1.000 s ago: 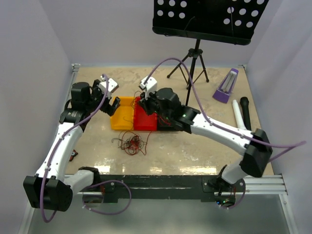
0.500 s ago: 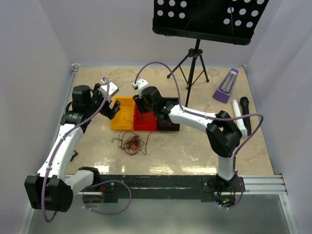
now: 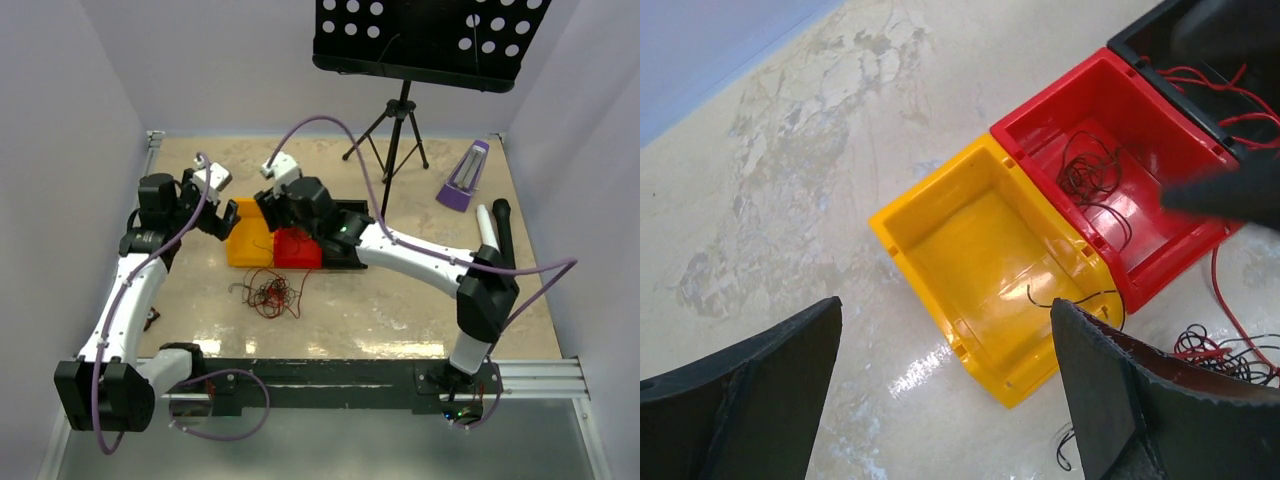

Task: Untangle the cables
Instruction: Place the cable in the bin, then untie the cable.

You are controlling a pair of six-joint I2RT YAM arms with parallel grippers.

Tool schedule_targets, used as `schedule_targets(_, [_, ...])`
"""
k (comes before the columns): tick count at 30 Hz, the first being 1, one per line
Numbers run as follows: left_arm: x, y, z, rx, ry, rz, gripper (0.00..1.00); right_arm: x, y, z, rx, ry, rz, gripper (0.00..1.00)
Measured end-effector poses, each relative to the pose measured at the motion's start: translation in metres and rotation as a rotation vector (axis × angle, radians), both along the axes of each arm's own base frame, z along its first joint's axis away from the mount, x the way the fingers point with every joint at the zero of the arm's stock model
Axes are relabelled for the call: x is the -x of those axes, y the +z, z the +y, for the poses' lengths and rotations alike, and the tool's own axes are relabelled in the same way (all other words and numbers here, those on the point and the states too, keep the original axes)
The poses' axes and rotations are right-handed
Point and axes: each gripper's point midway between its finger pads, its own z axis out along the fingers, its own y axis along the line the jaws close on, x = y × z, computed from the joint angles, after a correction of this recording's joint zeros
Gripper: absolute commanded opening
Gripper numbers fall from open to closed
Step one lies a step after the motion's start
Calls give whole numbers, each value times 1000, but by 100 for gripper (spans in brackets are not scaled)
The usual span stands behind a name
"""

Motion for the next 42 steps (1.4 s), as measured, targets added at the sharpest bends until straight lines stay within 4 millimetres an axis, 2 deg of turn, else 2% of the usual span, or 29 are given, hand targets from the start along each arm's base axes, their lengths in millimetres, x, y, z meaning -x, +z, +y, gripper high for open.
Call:
schedule_targets(1, [-2,-1,6,13,19,7,90,11,1,14,2,34,-5,63])
schedule_targets(3, [-5,-5,20,32,60,26,90,29,-11,39,24,96,0,62])
schedule_targets(6, [-8,-9,40,61,111,50,90,50,-51,64,105,175,38,59])
schedule_targets(10, [-10,-16,61,96,154,78,90,54,-114,66,243,189,109,57])
schedule_targets(13, [-8,-23,65,108,146,103,90,61,-139,63,298,194,144,57])
schedule_targets(16, [-1,-27,59,97,87,116,88,77,-143,61,290,207,162,56])
schedule_targets(21, [17,-40,45,45,-65,132,86,137,-136,51,208,259,199,53])
schedule_targets(23, [29,-51,39,18,-131,154,85,158,-138,46,175,276,223,51])
schedule_targets(26, [51,-76,22,-42,-252,200,85,184,-151,38,141,303,272,45])
schedule_targets(29, [78,-107,5,-91,-364,263,85,189,-171,27,133,279,318,40])
schedule_targets(32, [94,-127,1,-113,-399,309,85,192,-188,15,127,253,359,36])
schedule_targets(37, [91,-127,-3,-121,-417,296,89,203,-204,-7,119,235,415,35])
schedule_targets(42, [96,-125,-33,-130,-539,264,92,212,-199,-20,82,231,435,33])
